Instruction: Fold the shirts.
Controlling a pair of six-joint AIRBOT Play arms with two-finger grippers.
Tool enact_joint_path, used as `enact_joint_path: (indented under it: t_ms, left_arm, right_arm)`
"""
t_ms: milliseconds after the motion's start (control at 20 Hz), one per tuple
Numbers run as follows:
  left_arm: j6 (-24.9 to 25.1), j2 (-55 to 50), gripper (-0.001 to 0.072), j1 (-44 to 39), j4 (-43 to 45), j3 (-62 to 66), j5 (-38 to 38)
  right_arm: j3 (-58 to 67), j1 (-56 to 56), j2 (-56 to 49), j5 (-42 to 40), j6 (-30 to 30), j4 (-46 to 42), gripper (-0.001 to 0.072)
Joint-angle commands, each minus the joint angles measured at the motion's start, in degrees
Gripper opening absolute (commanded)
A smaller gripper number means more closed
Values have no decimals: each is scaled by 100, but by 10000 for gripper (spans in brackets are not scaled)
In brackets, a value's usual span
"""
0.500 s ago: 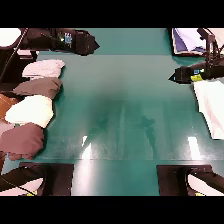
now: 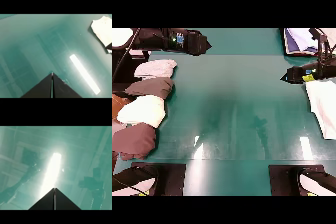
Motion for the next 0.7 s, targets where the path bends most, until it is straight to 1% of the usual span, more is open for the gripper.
enact_joint_path:
  t_ms: [0, 150, 250, 300, 350, 400, 500, 550, 600, 650]
  left_arm:
    - [0, -2, 22, -2, 0, 0, 2]
    - [-2, -2, 22, -2, -2, 0, 7]
    - [7, -4, 24, 0, 160, 0, 247]
    - [7, -4, 189, 0, 501, 0, 391]
    - [-2, -4, 534, 4, 966, 0, 527]
    - [-142, -4, 649, 17, 1665, 0, 651]
    - [-796, -79, 647, 210, 3224, 0, 763]
    - [-1069, -181, 647, 411, 3716, 0, 739]
    - [-1215, -332, 647, 717, 3910, -2, 697]
    - [-1266, -511, 648, 1038, 3893, -2, 680]
  right_arm:
    - [7, 4, 2, 0, 2, 0, 13]
    - [7, 2, 2, 0, 2, -2, 13]
    - [7, 4, 2, 0, 2, -2, 13]
    - [7, 2, 2, 0, 2, -2, 13]
    - [7, 2, 2, -2, 2, -2, 13]
    - [7, 4, 2, 0, 2, -2, 13]
    - [7, 2, 2, -2, 2, -4, 13]
    - [7, 4, 2, -2, 2, -2, 13]
    - [7, 4, 2, -2, 2, -2, 13]
    - [7, 2, 2, -2, 2, -2, 13]
